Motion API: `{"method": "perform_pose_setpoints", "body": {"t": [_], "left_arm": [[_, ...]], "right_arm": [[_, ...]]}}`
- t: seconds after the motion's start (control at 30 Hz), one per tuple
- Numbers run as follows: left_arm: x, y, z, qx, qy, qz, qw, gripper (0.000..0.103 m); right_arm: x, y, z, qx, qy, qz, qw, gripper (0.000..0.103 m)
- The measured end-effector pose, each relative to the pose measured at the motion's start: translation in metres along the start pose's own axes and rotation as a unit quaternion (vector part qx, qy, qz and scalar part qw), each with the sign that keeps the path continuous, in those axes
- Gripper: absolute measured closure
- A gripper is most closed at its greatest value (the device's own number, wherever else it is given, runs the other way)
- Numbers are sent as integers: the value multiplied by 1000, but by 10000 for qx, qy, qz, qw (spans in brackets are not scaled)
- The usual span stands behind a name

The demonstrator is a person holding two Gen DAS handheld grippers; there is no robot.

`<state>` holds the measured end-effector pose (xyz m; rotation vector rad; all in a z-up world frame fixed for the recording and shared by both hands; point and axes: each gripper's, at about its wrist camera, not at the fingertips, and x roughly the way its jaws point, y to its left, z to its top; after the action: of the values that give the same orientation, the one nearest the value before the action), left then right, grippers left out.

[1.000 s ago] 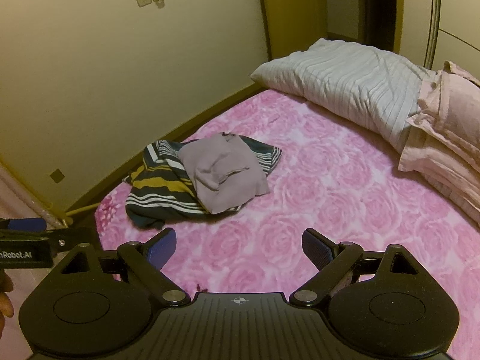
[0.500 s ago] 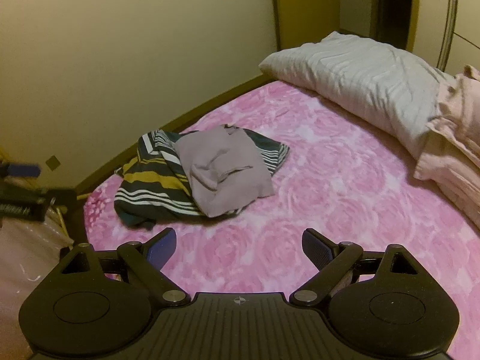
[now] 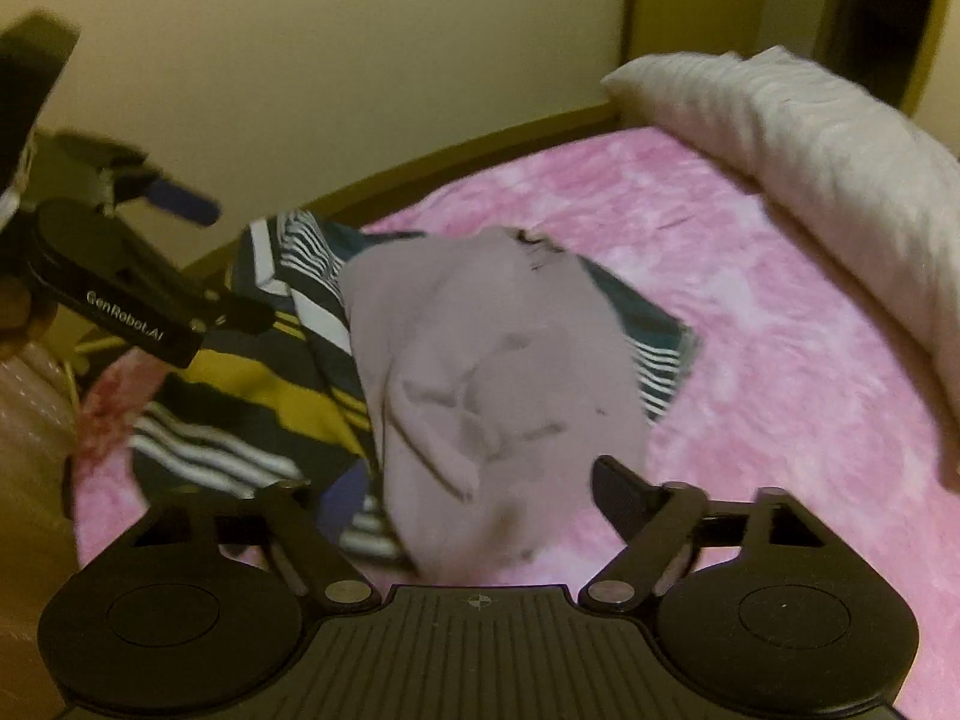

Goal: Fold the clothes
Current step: 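Grasp the grey top with the right gripper while the left gripper grasps another edge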

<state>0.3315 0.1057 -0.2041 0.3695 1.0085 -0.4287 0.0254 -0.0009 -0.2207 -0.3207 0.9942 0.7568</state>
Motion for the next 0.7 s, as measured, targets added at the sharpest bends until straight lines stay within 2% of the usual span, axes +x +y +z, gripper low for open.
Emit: {"method": "perform_pose_setpoints", "body": {"t": [0.1, 0.17, 0.2, 0.23, 0.27, 0.37, 0.47, 0.53, 0.57, 0.6, 0.63, 0.67, 0.7], "left_arm": [[27, 14, 2, -25, 1, -213, 9998, 12], [40, 20, 5, -7, -48, -360, 9993, 13], [44, 21, 5, 14, -76, -430, 9990, 14], [48, 22, 7, 46, -99, -488, 9988, 14], [52, 22, 9, 85, -111, -558, 9983, 14], [61, 19, 17, 149, -116, -677, 9975, 15], [65, 14, 26, 202, -131, -850, 9961, 22], [67, 6, 32, 333, -137, -963, 9947, 34], [66, 1, 35, 424, -136, -986, 9941, 37], [66, -4, 37, 518, -133, -1006, 9935, 45], [64, -9, 39, 585, -155, -1072, 9924, 63], [62, -14, 40, 630, -171, -1081, 9920, 70], [58, -20, 43, 708, -180, -1057, 9917, 85]], "right_arm": [[41, 4, 10, -103, 120, 78, 9998, 38], [60, 7, 15, -222, 174, 94, 9996, 49], [63, 9, 17, -283, 170, 79, 9994, 59], [64, 9, 18, -308, 183, 149, 9992, 82], [61, 7, 19, -225, 166, 253, 9993, 91], [42, -4, 16, 16, 29, 143, 9999, 93], [14, -21, 13, 324, -120, -82, 9994, 95], [-1, -32, 11, 483, -195, -249, 9983, 101], [-8, -36, 9, 544, -219, -298, 9978, 102], [-12, -41, 9, 612, -226, -354, 9972, 102], [-15, -44, 10, 657, -235, -372, 9969, 102], [-22, -44, 6, 711, -250, -407, 9963, 102], [-26, -46, 5, 750, -265, -427, 9959, 103]]}}
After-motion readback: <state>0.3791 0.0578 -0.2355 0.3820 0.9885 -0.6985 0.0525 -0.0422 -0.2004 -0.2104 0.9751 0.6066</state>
